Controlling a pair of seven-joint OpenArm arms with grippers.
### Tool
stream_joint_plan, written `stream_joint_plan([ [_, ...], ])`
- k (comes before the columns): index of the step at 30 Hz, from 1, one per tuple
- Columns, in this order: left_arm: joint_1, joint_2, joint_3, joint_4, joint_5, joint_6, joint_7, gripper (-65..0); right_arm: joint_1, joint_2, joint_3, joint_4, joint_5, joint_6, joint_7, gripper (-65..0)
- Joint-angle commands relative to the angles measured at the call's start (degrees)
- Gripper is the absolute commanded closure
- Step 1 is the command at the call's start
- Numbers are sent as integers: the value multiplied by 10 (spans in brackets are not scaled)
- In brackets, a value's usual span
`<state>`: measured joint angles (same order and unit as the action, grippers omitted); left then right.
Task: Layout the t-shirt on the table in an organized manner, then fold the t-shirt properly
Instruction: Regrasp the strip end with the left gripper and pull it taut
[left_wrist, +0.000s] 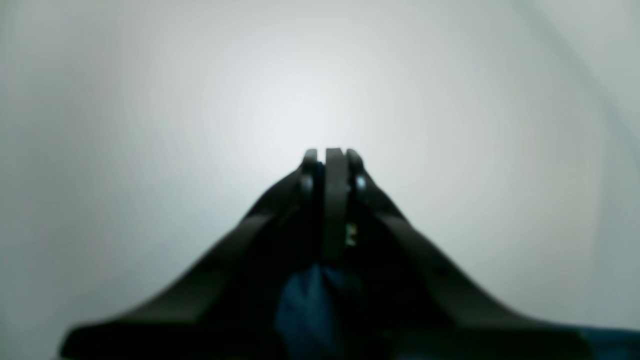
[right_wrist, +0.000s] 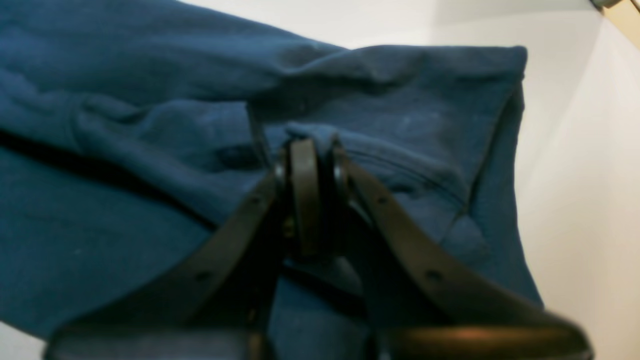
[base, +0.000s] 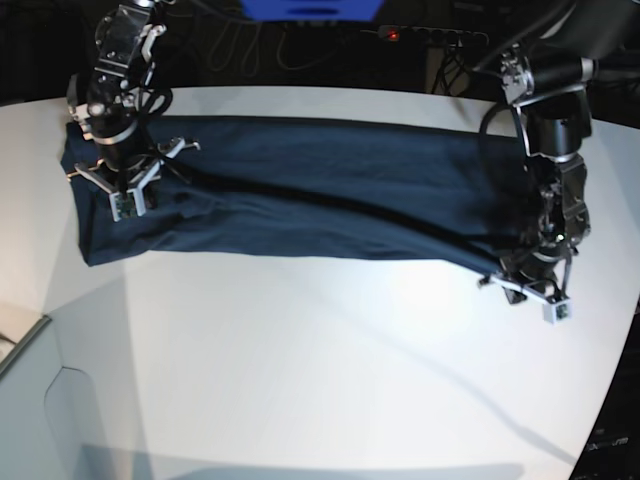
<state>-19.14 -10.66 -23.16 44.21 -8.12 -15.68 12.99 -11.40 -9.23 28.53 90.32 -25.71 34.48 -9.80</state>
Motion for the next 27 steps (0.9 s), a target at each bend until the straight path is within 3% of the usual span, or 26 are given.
stream_joint_plan([
  [1, -2, -5, -1, 37, -5, -3, -17, -1, 5, 2, 0, 10, 6, -3, 15, 0],
  [4, 32, 2, -1, 132, -14, -3, 12, -1, 5, 2, 0, 10, 6, -3, 15, 0],
  [9, 85, 6, -1, 284, -80, -3, 81, -1, 5, 2, 0, 10, 6, -3, 15, 0],
  [14, 144, 10, -39, 396, -114, -6, 93, -1, 4, 2, 0, 10, 6, -3, 17, 0],
  [22, 178, 11, -86, 363, -114, -10, 86, -1, -1, 2, 0, 9, 6, -3, 18, 0],
  [25, 180, 11, -88, 314, -114, -18, 24, -1, -2, 2, 0, 9, 6, -3, 18, 0],
  [27, 179, 11, -84, 270, -114, -48, -33, -1, -2, 2, 0, 1, 6, -3, 18, 0],
])
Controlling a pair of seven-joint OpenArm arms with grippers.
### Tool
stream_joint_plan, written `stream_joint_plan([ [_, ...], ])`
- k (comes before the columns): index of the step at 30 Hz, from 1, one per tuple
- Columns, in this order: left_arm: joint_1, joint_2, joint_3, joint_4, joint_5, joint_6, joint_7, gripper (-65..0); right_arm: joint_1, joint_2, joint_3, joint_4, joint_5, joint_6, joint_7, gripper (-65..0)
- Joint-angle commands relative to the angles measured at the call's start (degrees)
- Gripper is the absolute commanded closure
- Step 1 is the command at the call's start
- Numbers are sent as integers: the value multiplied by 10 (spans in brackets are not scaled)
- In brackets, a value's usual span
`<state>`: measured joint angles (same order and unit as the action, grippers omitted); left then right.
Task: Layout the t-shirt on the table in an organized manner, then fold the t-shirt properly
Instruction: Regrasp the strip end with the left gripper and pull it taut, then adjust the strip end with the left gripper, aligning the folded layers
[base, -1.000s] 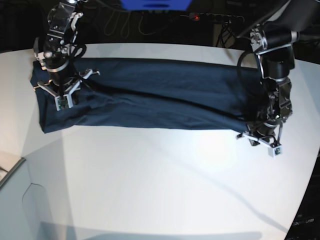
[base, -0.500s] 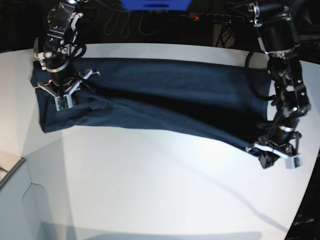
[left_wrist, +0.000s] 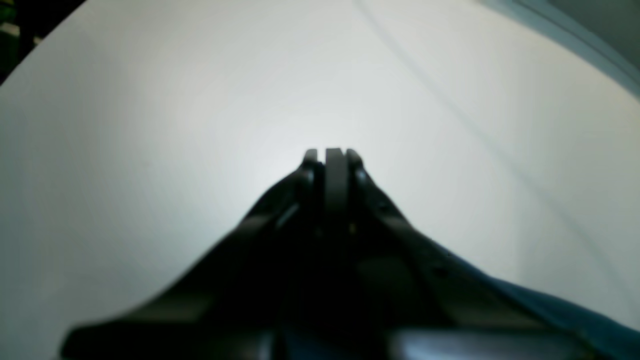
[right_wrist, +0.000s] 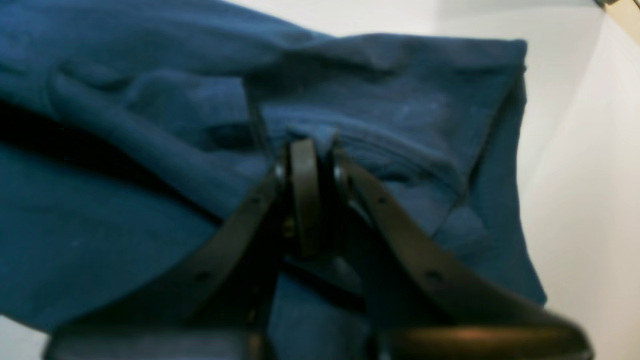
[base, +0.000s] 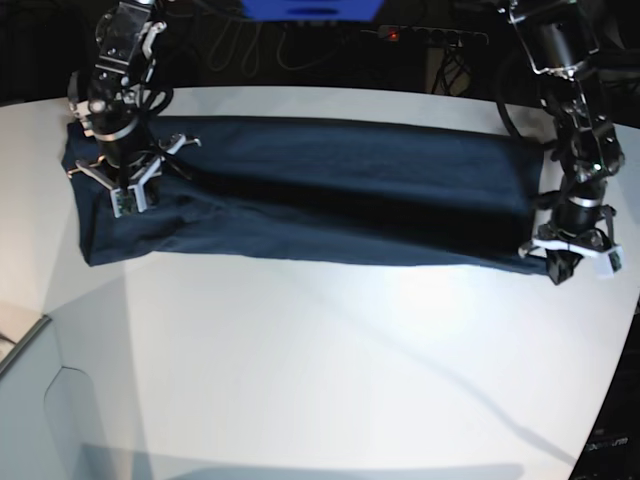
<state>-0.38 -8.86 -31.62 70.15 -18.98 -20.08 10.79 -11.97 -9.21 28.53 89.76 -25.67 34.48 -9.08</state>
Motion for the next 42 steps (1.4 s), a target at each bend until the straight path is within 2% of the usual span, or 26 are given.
stream_joint_plan([
  [1, -9, -7, 0, -5, -6, -19, -33, -1, 3, 2, 2, 0, 6, -3, 11, 0],
  [3, -6, -7, -2, -16, -6, -32, -43, -1, 3, 2, 4, -7, 6, -3, 12, 0],
  [7, 30, -6, -5, -8, -8, -36, -43, -1, 2, 2, 4, -13, 6, -3, 12, 0],
  [12, 102, -6, -5, 51, -80, -37, -43, -1, 1, 2, 5, -10, 6, -3, 12, 0],
  [15, 133, -9, -4, 79, -101, -37, -43, -1, 1, 2, 5, -10, 6, -3, 12, 0],
  [23, 136, -12, -4, 41, -98, -38, -43, -1, 2, 3, 5, -5, 5, -1, 13, 0],
  [28, 138, -10, -4, 36, -98, -38, -44, -1, -9, 14, 20, 35, 5, -1, 13, 0],
  [37, 137, -11, -4, 35, -98, -38, -44, -1, -41, 11, 21, 99, 5, -1, 13, 0],
  [42, 136, -11, -1, 33, -98, -38, -44, -1, -42, 10, 21, 74, 5, -1, 11, 0],
])
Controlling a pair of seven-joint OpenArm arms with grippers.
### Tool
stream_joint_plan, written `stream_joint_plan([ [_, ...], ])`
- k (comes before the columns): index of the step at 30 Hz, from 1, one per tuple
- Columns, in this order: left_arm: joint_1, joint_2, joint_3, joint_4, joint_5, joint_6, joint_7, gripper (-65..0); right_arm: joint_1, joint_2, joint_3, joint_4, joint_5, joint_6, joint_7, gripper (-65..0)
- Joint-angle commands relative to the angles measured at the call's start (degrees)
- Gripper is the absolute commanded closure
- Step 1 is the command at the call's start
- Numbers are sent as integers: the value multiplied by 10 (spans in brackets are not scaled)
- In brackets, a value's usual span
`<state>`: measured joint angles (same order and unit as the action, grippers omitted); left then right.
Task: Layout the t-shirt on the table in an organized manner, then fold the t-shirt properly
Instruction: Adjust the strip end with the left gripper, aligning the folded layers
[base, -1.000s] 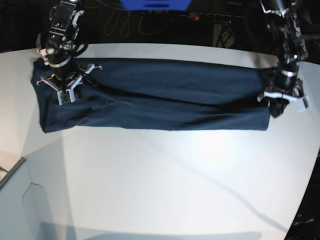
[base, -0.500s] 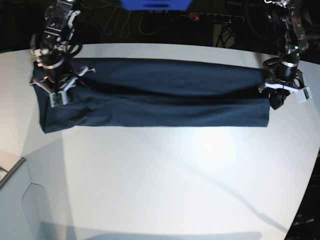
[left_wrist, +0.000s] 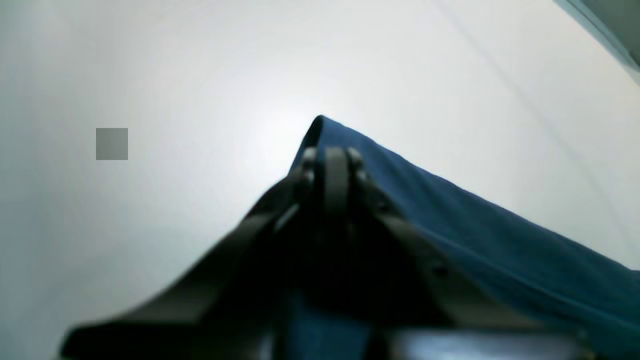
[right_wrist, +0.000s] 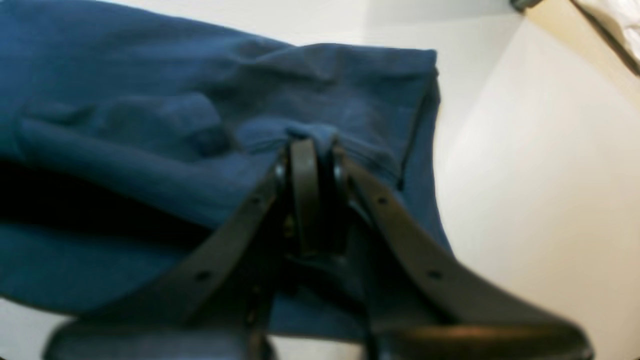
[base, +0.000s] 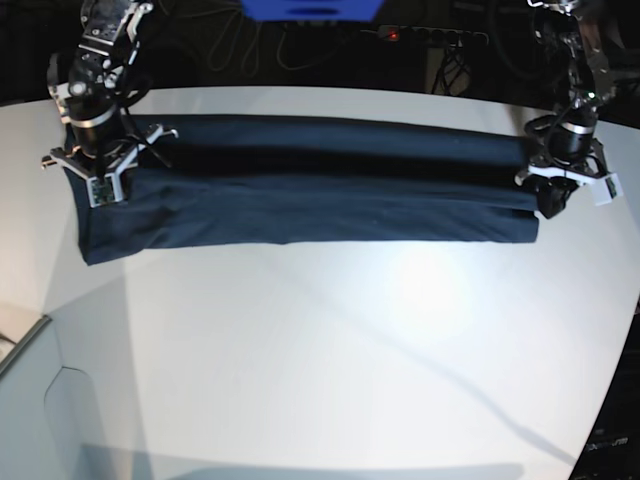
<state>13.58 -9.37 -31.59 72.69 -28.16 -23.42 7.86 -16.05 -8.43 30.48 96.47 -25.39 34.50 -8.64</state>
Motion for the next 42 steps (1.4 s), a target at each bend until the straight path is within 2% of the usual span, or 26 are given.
stream_joint_plan([
  [1, -4, -6, 0, 8, -6, -4, -15, -1, 1, 3, 2, -5, 2, -2, 8, 0],
  [9, -19, -9, -3, -28, -6, -4, -16, -1, 2, 0, -2, -39, 3, -2, 8, 0],
  [14, -50, -28, -3, -66, -6, -4, -17, -1, -1, -6, -2, -36, 3, -2, 9, 0],
  [20, -94, -49, 0, -33, -6, -4, -15, -1, 0, -6, -2, -38, 3, -2, 9, 0],
  [28, -178, -49, 20, -21, -5, -4, -13, -1, 4, -6, -2, -39, 3, -2, 9, 0],
  [35, -156, -47, 37, -31, -5, -4, -15, -1, 1, -6, -2, -47, 3, -2, 8, 0],
  [42, -149, -50, 36, -133, -6, -5, -17, -1, 0, -5, -2, -66, 3, -2, 9, 0],
])
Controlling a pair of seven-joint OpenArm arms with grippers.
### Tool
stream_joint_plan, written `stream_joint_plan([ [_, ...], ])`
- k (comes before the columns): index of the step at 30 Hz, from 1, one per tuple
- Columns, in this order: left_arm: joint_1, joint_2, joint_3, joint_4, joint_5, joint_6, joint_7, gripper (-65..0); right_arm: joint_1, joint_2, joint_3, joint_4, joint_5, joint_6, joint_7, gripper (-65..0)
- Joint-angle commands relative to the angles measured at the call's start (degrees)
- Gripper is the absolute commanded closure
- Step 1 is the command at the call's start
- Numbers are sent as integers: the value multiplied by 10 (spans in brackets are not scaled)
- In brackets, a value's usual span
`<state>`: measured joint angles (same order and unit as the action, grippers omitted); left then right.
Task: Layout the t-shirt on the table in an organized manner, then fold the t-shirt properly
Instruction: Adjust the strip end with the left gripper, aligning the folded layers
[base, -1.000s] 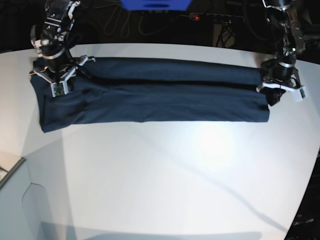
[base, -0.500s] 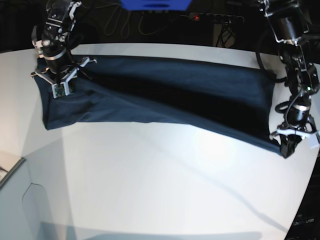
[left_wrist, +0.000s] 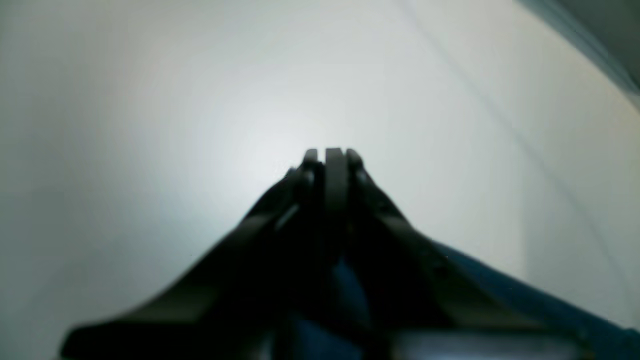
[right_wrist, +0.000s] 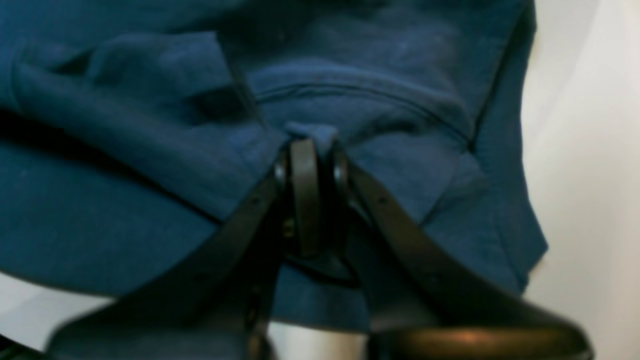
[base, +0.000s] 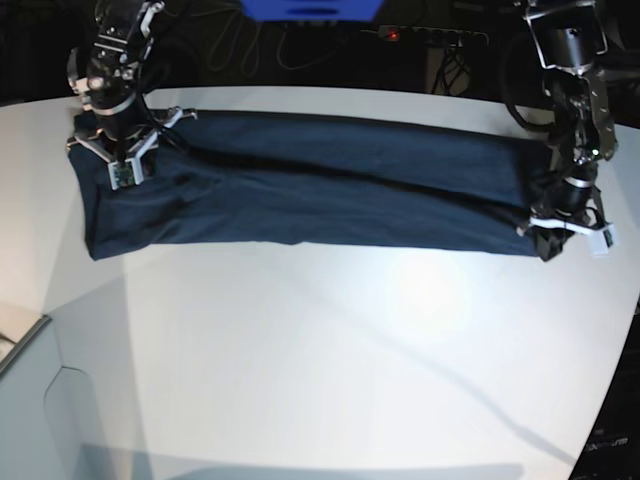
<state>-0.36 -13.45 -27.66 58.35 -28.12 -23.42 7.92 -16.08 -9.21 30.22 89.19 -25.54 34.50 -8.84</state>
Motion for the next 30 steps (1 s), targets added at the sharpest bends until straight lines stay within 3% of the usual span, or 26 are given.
stream_joint_plan([
  [1, -10, -9, -3, 3, -7, -5, -18, -1, 0, 3, 1, 5, 4, -2, 11, 0],
  [25, 59, -6, 0, -11, -8, -5, -15, -6, 3, 13, 1, -25, 2, -2, 5, -3],
  [27, 59, -7, 2, -11, -7, -5, -14, -13, 1, 15, 0, -25, 2, -2, 5, -69],
  [30, 72, -8, 2, -4, -7, -5, -14, -108, -1, 16, 2, -21, 2, -1, 5, -202],
])
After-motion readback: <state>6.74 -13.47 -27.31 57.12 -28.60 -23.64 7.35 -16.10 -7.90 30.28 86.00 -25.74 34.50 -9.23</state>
